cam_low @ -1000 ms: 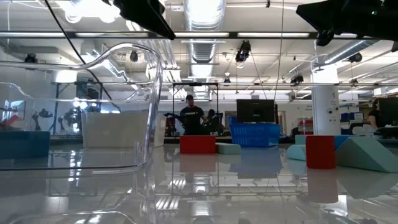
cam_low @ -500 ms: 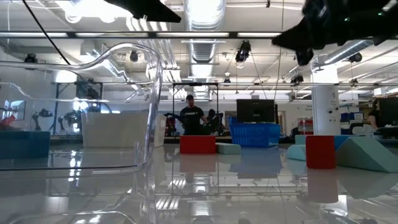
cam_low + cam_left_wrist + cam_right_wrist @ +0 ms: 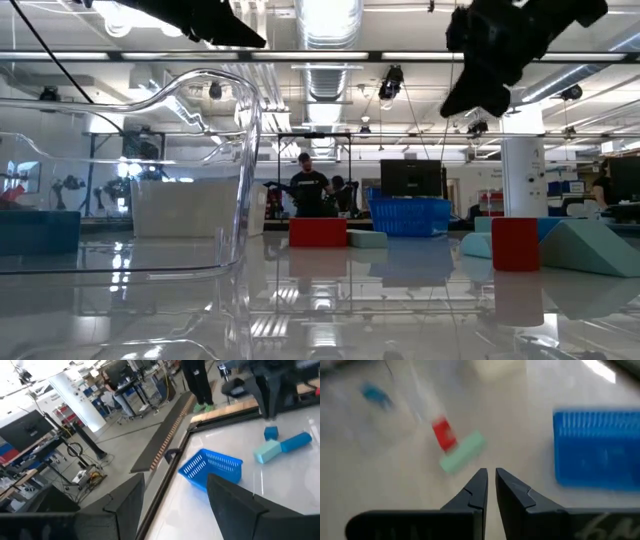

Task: Sort & place blocks by color
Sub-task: Put the light blue block into the blue bin

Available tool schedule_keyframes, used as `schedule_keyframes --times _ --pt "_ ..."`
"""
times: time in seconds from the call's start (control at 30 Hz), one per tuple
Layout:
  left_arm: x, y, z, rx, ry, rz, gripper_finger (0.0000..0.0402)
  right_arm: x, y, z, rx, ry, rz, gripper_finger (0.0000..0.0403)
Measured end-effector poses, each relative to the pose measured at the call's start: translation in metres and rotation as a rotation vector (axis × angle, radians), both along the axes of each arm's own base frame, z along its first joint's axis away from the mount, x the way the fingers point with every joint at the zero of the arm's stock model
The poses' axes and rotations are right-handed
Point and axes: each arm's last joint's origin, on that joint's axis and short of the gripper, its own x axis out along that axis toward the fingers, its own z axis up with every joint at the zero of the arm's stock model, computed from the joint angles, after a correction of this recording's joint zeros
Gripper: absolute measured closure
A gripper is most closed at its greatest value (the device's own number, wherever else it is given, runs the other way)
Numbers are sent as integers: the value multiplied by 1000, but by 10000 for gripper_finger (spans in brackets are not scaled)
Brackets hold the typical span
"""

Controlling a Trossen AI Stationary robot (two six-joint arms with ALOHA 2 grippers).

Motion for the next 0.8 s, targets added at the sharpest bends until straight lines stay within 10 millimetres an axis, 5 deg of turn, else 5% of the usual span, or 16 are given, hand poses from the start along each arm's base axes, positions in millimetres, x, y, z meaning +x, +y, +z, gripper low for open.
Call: schedule_keyframes --times 0.4,0.63,0.8 --pt "-7 0 -3 -17 4 5 203 5 -2 -15 111 597 -239 376" --pt "-7 0 -4 -17 8 5 203 20 -6 -32 146 680 -285 364" --pt "-7 0 -4 -8 15 4 203 31 -17 -41 179 673 -319 308"
